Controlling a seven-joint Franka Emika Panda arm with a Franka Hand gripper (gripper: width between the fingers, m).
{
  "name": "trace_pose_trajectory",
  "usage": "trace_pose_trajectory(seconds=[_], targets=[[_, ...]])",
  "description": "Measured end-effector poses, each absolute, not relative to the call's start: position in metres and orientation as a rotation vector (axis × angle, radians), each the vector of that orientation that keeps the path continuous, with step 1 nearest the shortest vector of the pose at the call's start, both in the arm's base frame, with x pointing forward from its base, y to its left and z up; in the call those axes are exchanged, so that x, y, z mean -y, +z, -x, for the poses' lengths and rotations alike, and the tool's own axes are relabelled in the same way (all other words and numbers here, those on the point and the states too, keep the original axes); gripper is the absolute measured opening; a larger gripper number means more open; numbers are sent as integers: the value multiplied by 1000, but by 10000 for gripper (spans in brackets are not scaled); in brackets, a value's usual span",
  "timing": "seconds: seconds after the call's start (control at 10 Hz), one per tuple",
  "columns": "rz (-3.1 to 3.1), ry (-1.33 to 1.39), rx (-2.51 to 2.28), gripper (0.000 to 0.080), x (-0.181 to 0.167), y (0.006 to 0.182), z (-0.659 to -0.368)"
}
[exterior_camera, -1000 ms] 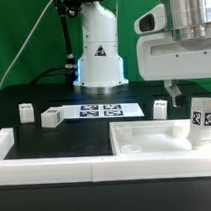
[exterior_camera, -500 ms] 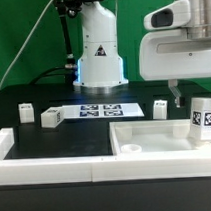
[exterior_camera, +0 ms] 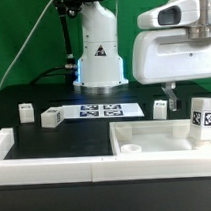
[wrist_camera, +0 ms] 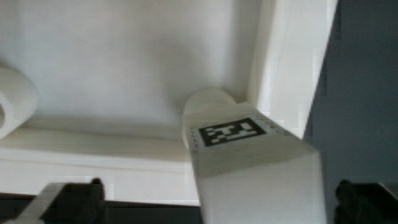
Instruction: Assemble one leg
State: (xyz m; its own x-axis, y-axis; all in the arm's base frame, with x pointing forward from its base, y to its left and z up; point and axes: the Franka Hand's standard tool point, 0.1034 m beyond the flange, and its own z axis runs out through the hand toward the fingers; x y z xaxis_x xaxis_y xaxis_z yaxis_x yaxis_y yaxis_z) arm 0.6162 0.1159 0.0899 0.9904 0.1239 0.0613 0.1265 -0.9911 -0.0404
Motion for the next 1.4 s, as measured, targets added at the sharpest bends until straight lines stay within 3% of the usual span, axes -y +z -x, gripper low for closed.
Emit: trace_pose_trajectory(seconds=[0.2, 0.4, 0.5, 0.6, 0.8, 1.4], targets=[[3090, -91, 194, 649, -116, 90, -616], [3090, -91, 194, 405, -116, 90, -616], [3090, -90, 182, 405, -116, 90, -616], [3090, -90, 165, 291, -116, 90, -616], [3081, -75, 63, 291, -117, 90, -616], [2880, 0, -825, 292, -110, 88, -627]])
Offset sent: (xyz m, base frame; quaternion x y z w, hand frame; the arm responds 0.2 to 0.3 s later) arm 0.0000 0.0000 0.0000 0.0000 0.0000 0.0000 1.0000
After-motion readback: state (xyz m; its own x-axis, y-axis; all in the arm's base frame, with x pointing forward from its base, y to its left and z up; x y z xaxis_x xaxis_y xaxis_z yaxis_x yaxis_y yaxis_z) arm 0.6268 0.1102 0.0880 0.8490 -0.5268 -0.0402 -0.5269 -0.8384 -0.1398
